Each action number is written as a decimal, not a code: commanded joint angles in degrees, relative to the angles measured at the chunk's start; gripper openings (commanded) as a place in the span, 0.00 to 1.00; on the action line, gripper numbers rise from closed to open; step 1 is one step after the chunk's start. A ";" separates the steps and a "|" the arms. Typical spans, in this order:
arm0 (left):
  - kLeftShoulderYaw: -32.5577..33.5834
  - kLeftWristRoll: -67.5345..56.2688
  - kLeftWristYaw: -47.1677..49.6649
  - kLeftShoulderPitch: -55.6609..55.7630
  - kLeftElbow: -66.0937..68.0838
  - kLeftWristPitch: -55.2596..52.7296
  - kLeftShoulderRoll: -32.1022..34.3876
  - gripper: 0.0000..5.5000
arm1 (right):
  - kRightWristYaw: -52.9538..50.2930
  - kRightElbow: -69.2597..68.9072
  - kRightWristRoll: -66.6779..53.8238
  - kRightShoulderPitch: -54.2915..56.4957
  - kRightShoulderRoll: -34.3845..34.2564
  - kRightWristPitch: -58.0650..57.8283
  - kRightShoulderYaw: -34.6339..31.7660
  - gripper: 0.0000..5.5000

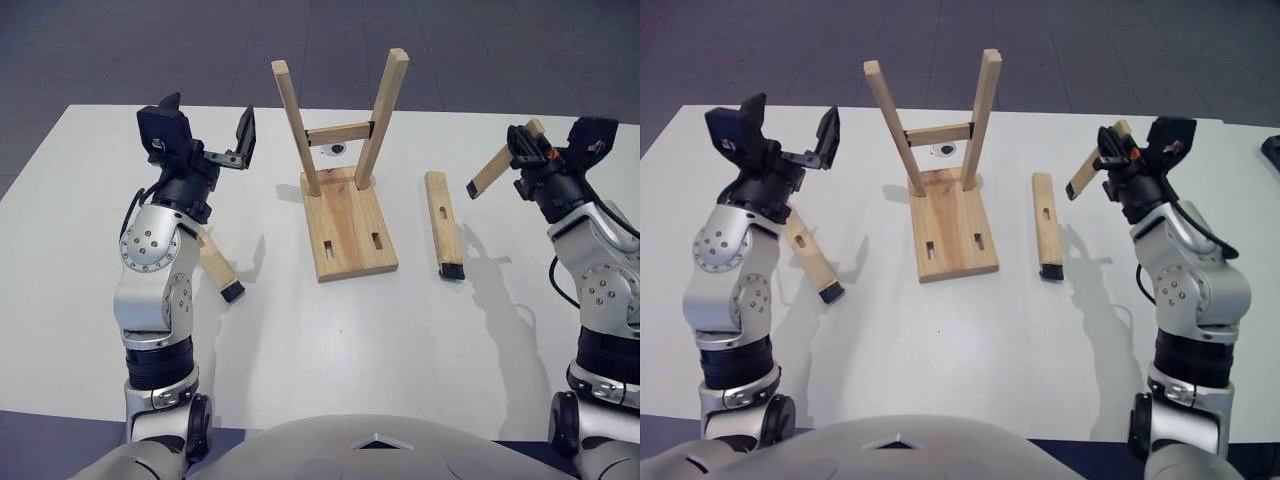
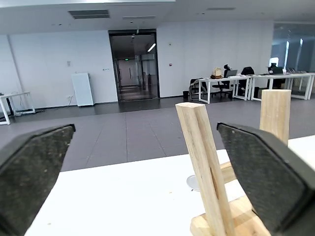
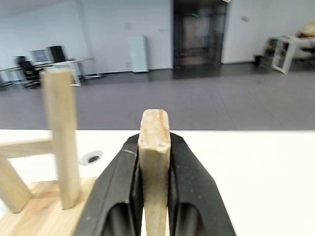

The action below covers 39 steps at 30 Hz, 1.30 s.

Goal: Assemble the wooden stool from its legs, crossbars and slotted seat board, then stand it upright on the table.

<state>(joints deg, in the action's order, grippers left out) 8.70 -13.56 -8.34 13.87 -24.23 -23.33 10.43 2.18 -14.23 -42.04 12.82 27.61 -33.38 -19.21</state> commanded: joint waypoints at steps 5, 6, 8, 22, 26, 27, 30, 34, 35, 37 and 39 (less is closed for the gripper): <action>2.06 -1.83 5.21 3.28 5.27 -0.78 -4.34 0.98 | -4.52 4.45 -1.64 -0.32 -11.97 2.54 -3.64 0.08; 2.03 -1.57 5.62 3.62 5.84 -0.35 -4.43 0.98 | -4.07 5.48 -0.66 -0.20 -12.54 3.28 -3.15 0.08; 1.88 -1.66 5.98 4.49 6.99 0.47 -4.87 0.98 | -3.34 8.07 0.36 0.57 -13.95 4.79 -2.75 0.08; -0.99 -0.31 5.27 5.77 9.62 2.97 -4.74 0.98 | -0.99 17.29 4.93 3.04 -15.31 9.75 -3.44 0.08; -1.56 0.45 5.61 5.32 9.00 2.10 -4.34 0.98 | -2.51 16.69 7.96 2.80 -14.81 8.24 -1.66 0.08; -1.60 0.61 5.74 5.35 8.77 1.82 -4.39 0.98 | -2.94 16.39 8.98 2.78 -14.70 7.84 -0.96 0.08; -2.11 1.14 6.38 5.67 7.28 0.21 -4.44 0.98 | -4.66 14.46 12.77 2.54 -14.64 6.55 1.91 0.08; -3.01 1.73 7.52 6.27 5.23 -2.30 -4.62 0.98 | -6.33 12.40 15.81 2.04 -15.33 4.56 4.05 0.08; -3.03 1.79 8.07 6.51 4.74 -3.06 -4.86 0.98 | -7.30 12.35 16.35 1.91 -15.66 3.84 3.96 0.08; -2.82 1.81 9.66 6.91 3.68 -4.87 -5.59 0.98 | -10.29 12.66 17.80 1.61 -16.51 1.66 3.51 0.08; -2.75 1.76 11.35 7.07 2.72 -6.69 -6.52 0.98 | -13.16 12.23 18.81 0.93 -17.83 0.17 3.27 0.08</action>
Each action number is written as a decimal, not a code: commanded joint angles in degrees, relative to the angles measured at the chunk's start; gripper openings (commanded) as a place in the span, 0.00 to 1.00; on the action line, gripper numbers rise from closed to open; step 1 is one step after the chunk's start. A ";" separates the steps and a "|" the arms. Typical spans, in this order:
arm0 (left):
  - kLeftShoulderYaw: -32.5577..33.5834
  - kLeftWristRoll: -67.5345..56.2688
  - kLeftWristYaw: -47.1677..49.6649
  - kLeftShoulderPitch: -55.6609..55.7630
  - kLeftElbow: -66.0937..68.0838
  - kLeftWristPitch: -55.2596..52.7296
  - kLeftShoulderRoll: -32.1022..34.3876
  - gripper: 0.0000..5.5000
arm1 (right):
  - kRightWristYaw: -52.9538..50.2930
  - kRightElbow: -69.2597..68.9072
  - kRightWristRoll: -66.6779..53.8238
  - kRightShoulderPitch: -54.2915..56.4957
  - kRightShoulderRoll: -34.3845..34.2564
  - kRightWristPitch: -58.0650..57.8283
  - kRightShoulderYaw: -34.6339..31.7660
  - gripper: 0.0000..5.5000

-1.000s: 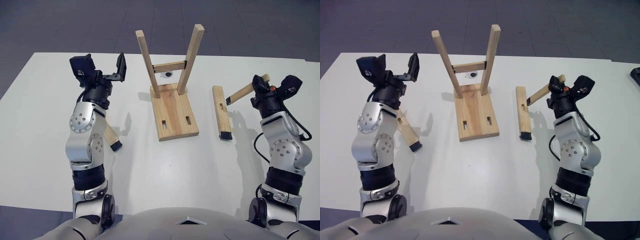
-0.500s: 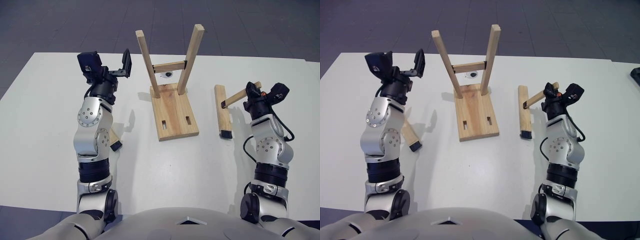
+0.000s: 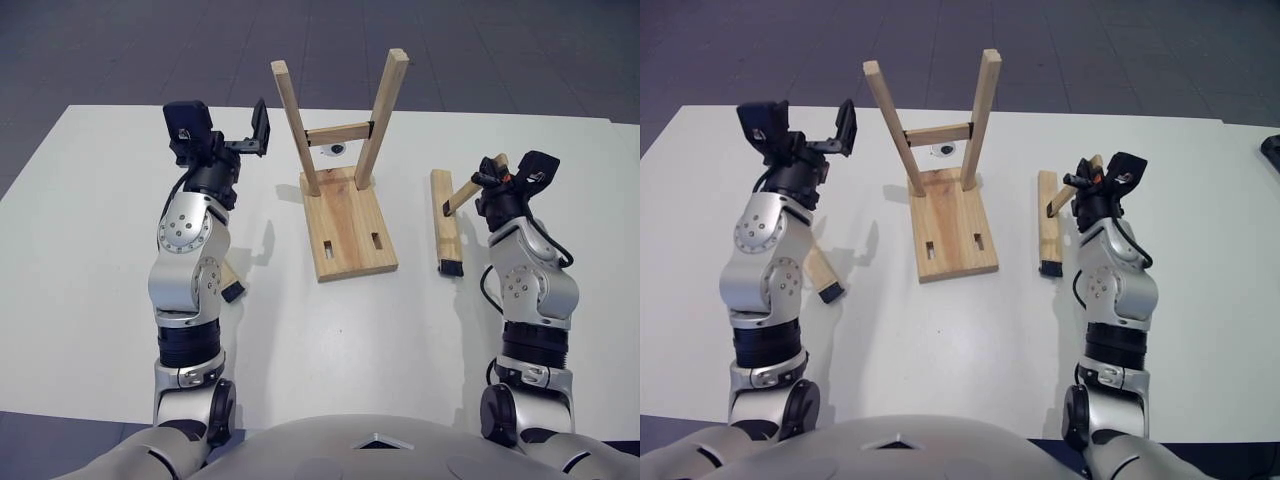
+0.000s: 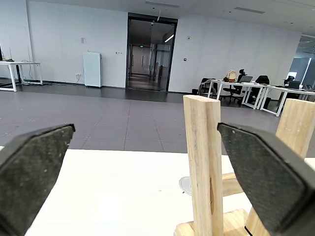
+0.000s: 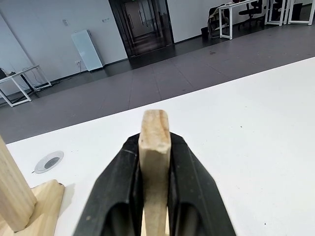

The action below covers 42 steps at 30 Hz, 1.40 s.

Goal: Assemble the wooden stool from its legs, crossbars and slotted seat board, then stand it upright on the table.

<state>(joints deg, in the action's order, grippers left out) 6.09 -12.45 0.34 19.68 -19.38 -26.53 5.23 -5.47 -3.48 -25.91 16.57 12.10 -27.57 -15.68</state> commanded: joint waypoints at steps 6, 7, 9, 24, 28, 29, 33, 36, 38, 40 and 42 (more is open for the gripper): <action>-0.49 1.38 6.15 0.87 -3.43 -6.55 -3.12 0.98 | -13.13 -1.24 3.31 -5.05 -8.59 -8.88 -1.92 0.08; -0.74 1.92 6.53 0.76 -3.47 -6.78 -3.02 0.98 | -13.63 -1.28 3.36 -5.55 -9.15 -9.68 -1.95 0.08; -1.75 3.23 6.89 0.46 -3.73 -6.99 -2.78 0.98 | -13.40 -1.20 4.79 -6.55 -9.37 -10.46 0.17 0.08; -5.11 10.10 6.46 -0.57 -4.56 -6.88 -0.50 0.98 | -3.17 11.86 14.92 -20.12 -6.50 -0.33 6.17 0.08; -4.42 10.63 5.02 0.04 -4.51 -6.80 1.48 0.98 | 1.01 16.73 15.55 -25.55 -5.01 0.50 7.09 0.08; -4.18 10.78 4.68 0.33 -4.42 -6.78 1.96 0.98 | 1.84 16.64 15.77 -26.53 -4.61 0.40 7.81 0.08; -4.00 10.85 4.23 1.13 -3.93 -6.66 2.86 0.98 | 3.39 17.22 16.37 -26.31 -4.18 1.65 9.00 0.08; -4.52 10.88 4.43 1.57 -3.77 -6.57 2.43 0.98 | 3.85 17.27 17.20 -25.06 -3.90 3.81 9.63 0.08; -4.66 10.79 4.57 1.94 -3.57 -6.42 2.12 0.98 | 4.23 16.80 17.26 -24.29 -3.92 5.26 9.84 0.08; -4.71 10.71 4.59 2.29 -3.00 -6.09 1.96 0.98 | 4.38 16.48 17.20 -23.45 -3.98 6.06 9.95 0.08; -4.75 10.69 4.60 2.47 -2.53 -5.78 1.85 0.98 | 4.60 16.08 16.68 -22.51 -4.13 6.66 9.62 0.14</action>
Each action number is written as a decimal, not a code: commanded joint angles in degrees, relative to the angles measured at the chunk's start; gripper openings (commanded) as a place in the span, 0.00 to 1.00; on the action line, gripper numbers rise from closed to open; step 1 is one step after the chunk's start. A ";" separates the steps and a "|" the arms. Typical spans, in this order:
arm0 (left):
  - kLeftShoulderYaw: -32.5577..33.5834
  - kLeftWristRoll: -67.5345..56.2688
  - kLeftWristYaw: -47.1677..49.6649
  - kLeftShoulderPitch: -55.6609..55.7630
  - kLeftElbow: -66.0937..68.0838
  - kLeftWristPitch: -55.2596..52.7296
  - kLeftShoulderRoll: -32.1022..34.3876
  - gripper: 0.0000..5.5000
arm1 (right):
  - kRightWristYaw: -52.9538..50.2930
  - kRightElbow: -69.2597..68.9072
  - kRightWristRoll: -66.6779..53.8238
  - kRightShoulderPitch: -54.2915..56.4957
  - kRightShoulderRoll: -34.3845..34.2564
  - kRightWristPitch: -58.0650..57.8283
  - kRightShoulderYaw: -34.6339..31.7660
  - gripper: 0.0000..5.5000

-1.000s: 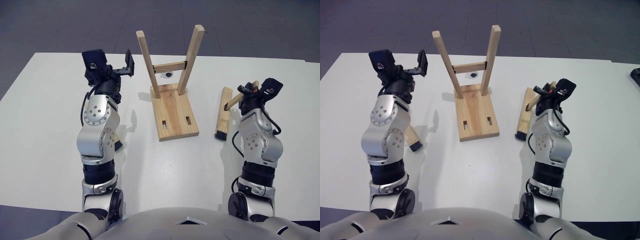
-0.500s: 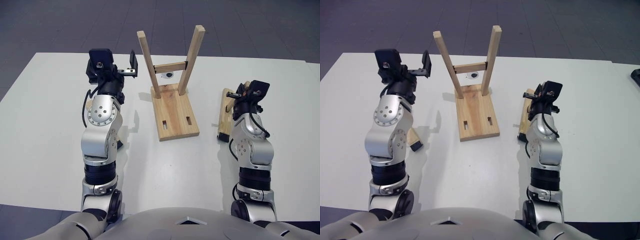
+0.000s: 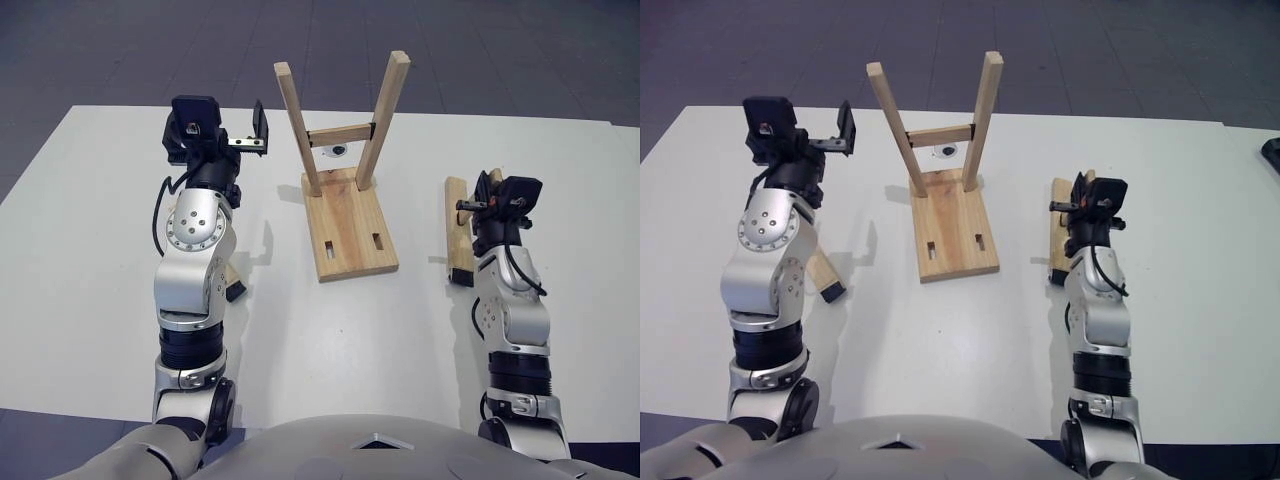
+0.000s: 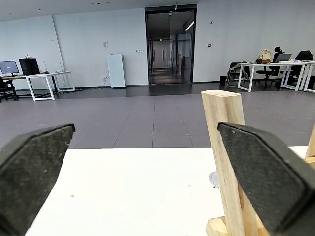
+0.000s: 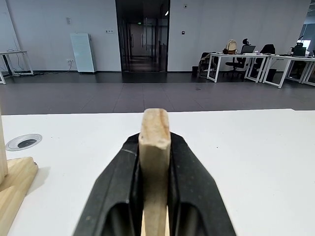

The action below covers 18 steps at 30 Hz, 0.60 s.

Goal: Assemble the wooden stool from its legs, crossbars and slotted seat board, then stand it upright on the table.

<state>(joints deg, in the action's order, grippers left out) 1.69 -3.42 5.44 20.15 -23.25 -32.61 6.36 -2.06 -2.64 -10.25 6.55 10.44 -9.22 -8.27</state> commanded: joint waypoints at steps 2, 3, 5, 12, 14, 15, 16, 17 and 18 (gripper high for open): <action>-0.41 1.67 -0.46 1.91 1.59 0.62 0.60 0.98 | 1.39 15.67 0.59 -11.21 -2.45 -11.03 1.60 0.18; -0.41 1.69 -0.43 1.82 1.71 0.79 0.55 0.98 | 1.50 16.16 0.48 -10.48 -2.31 -10.97 1.34 0.22; -0.37 1.90 -0.51 1.75 1.98 1.08 0.36 0.98 | 1.89 16.65 0.33 -9.46 -2.06 -10.75 0.90 0.28; 0.12 2.17 -0.71 2.22 2.82 1.85 0.12 0.98 | 3.51 13.61 -0.75 -7.60 -1.34 -9.48 -0.48 0.48; 0.43 2.33 -0.57 2.15 2.77 1.99 0.05 0.98 | 4.56 8.49 -1.37 -7.24 -0.14 -9.49 -0.98 0.54; 0.60 2.40 -0.50 2.07 2.71 2.03 0.06 0.98 | 5.00 6.51 -1.57 -6.92 0.32 -9.72 -1.11 0.57; 0.64 2.60 -0.38 2.01 2.65 2.12 0.08 0.98 | 5.40 3.59 -2.01 -6.26 1.02 -10.34 -1.53 0.59; 0.71 2.78 -0.26 1.91 2.57 2.19 0.10 0.98 | 5.67 1.24 -2.34 -5.40 1.58 -10.95 -1.93 0.63; 0.83 2.91 -0.15 1.82 2.54 2.26 0.09 0.98 | 5.83 -1.03 -2.66 -4.31 2.21 -11.88 -2.36 0.66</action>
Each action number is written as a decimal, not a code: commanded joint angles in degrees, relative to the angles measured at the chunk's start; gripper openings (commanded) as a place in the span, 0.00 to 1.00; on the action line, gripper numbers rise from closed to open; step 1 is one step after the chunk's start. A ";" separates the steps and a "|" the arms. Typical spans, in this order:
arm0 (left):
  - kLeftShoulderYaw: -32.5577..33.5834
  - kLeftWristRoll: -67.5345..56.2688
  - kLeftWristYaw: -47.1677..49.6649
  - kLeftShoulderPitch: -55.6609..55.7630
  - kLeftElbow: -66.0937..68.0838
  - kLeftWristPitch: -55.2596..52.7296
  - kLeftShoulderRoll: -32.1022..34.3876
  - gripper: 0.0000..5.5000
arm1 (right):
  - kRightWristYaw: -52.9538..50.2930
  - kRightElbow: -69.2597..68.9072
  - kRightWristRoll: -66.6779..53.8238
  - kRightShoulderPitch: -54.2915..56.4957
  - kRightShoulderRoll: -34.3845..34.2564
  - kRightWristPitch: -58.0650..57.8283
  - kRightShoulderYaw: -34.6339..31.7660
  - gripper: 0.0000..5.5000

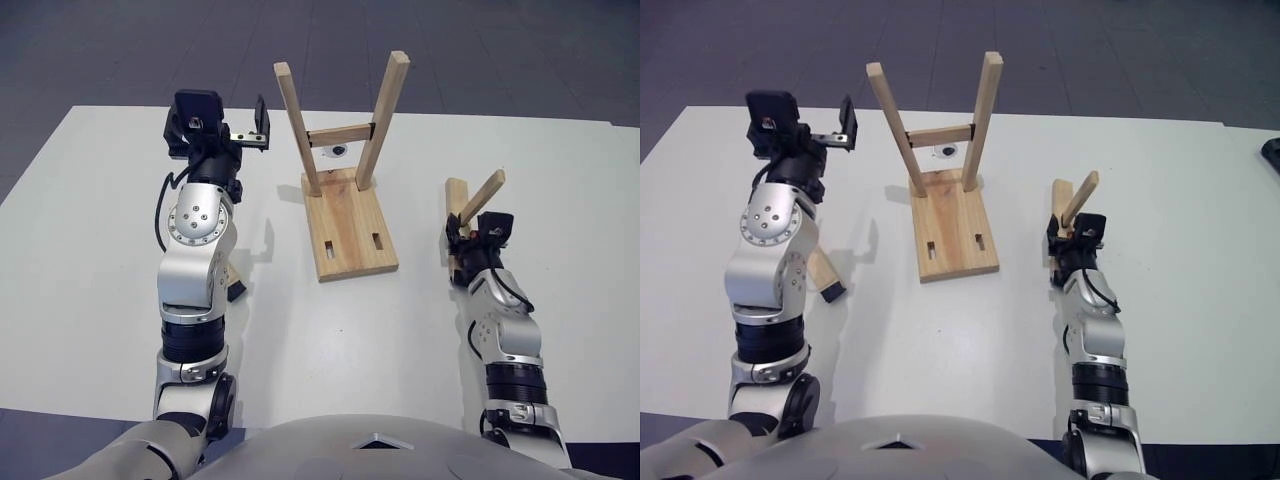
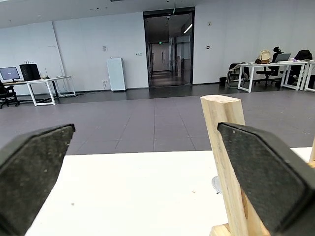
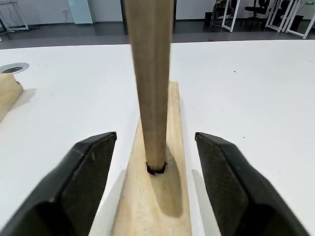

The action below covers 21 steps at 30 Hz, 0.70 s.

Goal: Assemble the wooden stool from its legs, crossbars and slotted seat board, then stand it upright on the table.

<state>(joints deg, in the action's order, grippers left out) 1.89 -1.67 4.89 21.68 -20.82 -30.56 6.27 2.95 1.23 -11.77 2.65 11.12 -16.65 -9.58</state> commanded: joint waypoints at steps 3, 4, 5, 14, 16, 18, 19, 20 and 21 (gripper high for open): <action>1.19 1.29 0.54 0.34 0.50 0.66 0.10 0.98 | 0.88 -10.50 -2.10 2.96 3.00 -6.67 -2.54 0.75; 1.47 1.19 0.58 0.48 0.78 0.87 0.09 0.98 | 0.78 -11.93 -2.40 4.15 3.33 -7.30 -3.02 0.79; 1.81 1.03 0.64 0.64 1.05 1.08 0.03 0.98 | 0.67 -13.23 -2.92 5.48 3.59 -8.04 -3.55 0.82; 3.36 1.50 1.76 2.66 4.10 3.03 -0.61 0.98 | -0.31 -16.47 -5.94 16.48 5.03 -11.27 -7.37 0.97; 3.71 1.83 2.47 3.15 4.95 3.80 -0.80 0.98 | -1.04 -13.75 -4.79 20.12 4.73 -8.99 -6.99 0.97; 3.90 2.17 3.13 3.72 5.62 4.40 -0.98 0.98 | -1.91 -11.22 -4.22 23.58 4.21 -7.12 -6.78 0.97; 3.94 2.31 3.32 3.90 5.75 4.61 -1.09 0.98 | -2.52 -10.27 -4.14 24.91 3.95 -6.57 -6.88 0.97; 3.99 2.42 3.53 4.09 5.91 4.77 -1.18 0.98 | -3.14 -9.33 -3.86 26.52 3.84 -5.75 -6.99 0.97; 4.03 2.53 3.75 4.19 5.97 4.90 -1.25 0.98 | -3.56 -8.62 -3.81 27.98 3.76 -4.99 -7.28 0.97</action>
<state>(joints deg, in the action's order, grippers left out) 5.63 -0.01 8.11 24.77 -15.56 -26.06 5.24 0.54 -9.11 -15.79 27.01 15.30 -23.17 -16.21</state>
